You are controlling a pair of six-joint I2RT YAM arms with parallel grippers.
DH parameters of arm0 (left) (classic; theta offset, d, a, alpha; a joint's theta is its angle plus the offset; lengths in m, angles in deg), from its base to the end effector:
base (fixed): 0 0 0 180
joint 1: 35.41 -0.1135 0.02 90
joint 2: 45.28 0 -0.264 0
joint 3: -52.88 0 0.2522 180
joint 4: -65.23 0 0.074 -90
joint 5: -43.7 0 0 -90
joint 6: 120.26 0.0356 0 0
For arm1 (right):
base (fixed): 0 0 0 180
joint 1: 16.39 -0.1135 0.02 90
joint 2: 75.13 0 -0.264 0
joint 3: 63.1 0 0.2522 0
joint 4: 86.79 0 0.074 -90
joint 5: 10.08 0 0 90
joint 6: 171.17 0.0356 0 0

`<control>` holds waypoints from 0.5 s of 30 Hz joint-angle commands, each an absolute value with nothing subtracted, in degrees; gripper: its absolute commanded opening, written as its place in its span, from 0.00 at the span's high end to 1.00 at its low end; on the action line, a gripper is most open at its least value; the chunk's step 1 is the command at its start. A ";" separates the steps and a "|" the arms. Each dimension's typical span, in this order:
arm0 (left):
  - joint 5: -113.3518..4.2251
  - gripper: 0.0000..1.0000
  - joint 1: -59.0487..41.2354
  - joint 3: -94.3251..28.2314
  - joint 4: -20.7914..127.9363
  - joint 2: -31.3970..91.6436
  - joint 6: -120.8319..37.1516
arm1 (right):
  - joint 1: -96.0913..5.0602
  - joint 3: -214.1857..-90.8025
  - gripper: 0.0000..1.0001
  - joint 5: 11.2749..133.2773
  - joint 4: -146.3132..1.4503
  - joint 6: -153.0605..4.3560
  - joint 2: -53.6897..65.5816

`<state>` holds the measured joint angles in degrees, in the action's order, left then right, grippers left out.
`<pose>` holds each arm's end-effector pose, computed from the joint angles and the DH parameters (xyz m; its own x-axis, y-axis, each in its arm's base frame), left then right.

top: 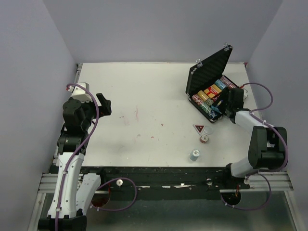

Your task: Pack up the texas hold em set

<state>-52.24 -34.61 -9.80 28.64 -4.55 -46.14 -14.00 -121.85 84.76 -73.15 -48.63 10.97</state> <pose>0.1597 -0.0059 0.3524 -0.2743 -0.2684 -0.9235 0.0405 0.9562 -0.2899 0.3083 -0.0159 0.1892 -0.4959 0.5571 -0.6661 0.4412 0.8223 0.3594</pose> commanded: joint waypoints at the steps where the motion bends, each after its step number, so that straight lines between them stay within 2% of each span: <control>1: -52.28 0.01 -34.88 -9.31 29.23 -4.68 -45.73 | -14.02 -122.65 0.17 80.71 -76.45 -47.94 13.72; 8: -52.28 0.01 -34.88 -9.31 29.32 -4.59 -45.73 | -14.02 -123.53 0.17 80.62 -77.07 -48.56 16.27; 15: -52.37 0.01 -34.88 -9.31 29.14 -4.59 -45.73 | -14.02 -121.86 0.15 91.68 -73.12 -49.08 10.48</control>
<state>-52.21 -34.61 -9.80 28.64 -4.55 -46.12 -13.75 -122.62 86.42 -73.72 -48.59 13.05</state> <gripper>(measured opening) 0.988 0.840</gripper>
